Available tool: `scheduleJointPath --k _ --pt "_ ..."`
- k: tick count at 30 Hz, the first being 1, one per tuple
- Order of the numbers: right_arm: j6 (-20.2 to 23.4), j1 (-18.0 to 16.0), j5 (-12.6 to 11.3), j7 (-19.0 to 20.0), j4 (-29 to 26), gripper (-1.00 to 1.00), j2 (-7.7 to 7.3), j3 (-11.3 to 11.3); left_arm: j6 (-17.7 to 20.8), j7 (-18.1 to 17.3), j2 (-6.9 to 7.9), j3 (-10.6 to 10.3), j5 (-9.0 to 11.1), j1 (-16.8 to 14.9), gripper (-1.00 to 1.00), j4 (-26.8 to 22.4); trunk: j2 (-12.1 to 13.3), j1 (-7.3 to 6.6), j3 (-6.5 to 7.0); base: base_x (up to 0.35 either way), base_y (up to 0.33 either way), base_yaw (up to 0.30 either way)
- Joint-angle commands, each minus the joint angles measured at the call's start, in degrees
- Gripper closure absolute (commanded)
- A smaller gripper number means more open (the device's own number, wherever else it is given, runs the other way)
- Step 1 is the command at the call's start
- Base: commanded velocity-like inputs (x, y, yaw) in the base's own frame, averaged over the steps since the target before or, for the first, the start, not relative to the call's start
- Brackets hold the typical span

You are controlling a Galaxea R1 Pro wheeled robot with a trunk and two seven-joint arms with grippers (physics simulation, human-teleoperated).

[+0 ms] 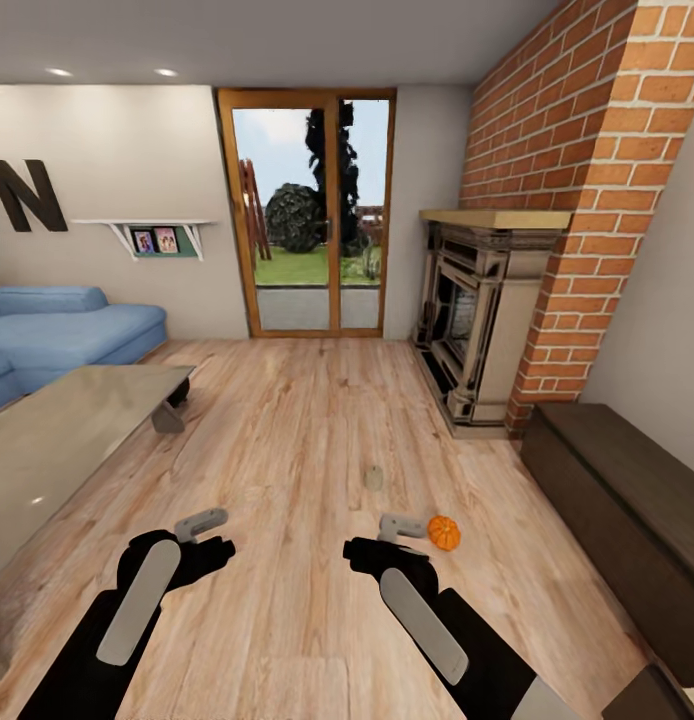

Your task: Place each of the two pumpkins and all three candles from the living room inside a cabinet in the living room (use any cabinet), then make sure every cabinet is closed, and position the cauldron so it is next to a table in the living room.

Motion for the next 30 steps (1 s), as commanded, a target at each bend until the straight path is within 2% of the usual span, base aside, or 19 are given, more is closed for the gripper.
scheduleJointPath --k 1,16,30 --pt "0.04 -0.05 -0.32 -0.41 -0.08 -1.00 -0.04 0.06 0.06 0.57 0.04 -0.12 0.57 -0.06 -1.00 -0.11 -0.04 0.00 -0.06 0.000 0.000 0.115" --pt "-0.31 -0.04 -0.27 -0.27 -0.36 -1.00 -0.08 0.05 0.06 0.50 0.02 -0.21 0.62 -0.06 -1.00 -0.43 -0.04 0.00 -0.06 0.018 0.018 0.017" --pt "-0.33 -0.02 -0.27 -0.26 -0.69 -1.00 -0.08 0.05 0.06 0.51 0.05 -0.21 0.59 -0.06 -1.00 -0.44 -0.04 0.00 -0.06 0.256 0.182 0.000"
